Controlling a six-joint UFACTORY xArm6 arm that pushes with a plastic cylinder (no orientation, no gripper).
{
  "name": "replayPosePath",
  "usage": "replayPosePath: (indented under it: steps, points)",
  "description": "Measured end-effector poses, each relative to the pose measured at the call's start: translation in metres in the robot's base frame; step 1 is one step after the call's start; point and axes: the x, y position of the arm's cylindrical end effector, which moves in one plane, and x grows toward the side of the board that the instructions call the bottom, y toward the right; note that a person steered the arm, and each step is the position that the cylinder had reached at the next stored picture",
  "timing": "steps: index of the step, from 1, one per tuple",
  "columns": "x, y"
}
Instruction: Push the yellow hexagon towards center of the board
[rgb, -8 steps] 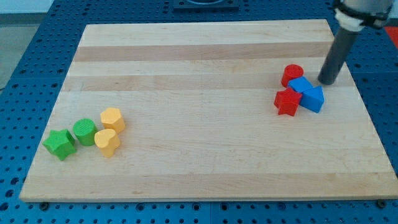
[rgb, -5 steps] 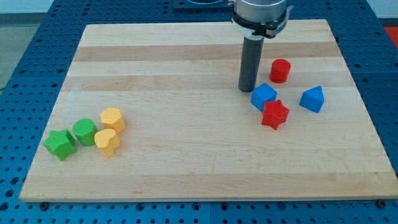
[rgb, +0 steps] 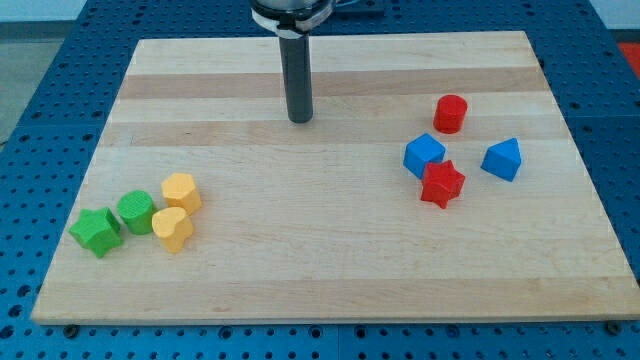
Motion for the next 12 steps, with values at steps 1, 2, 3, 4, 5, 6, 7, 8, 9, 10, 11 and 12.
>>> replayPosePath:
  steps: [1,2,3,4,5,6,7,8,9,10,11,12]
  points:
    - [-0.022,-0.060]
    - [-0.005,-0.126]
    - [0.043,-0.176]
    - [0.095,-0.162]
    - [0.098,-0.167]
    - [0.110,-0.188]
    - [0.135,-0.169]
    - [0.145,-0.133]
    - [0.145,-0.065]
    - [0.145,-0.055]
    - [0.144,-0.055]
    - [0.143,-0.055]
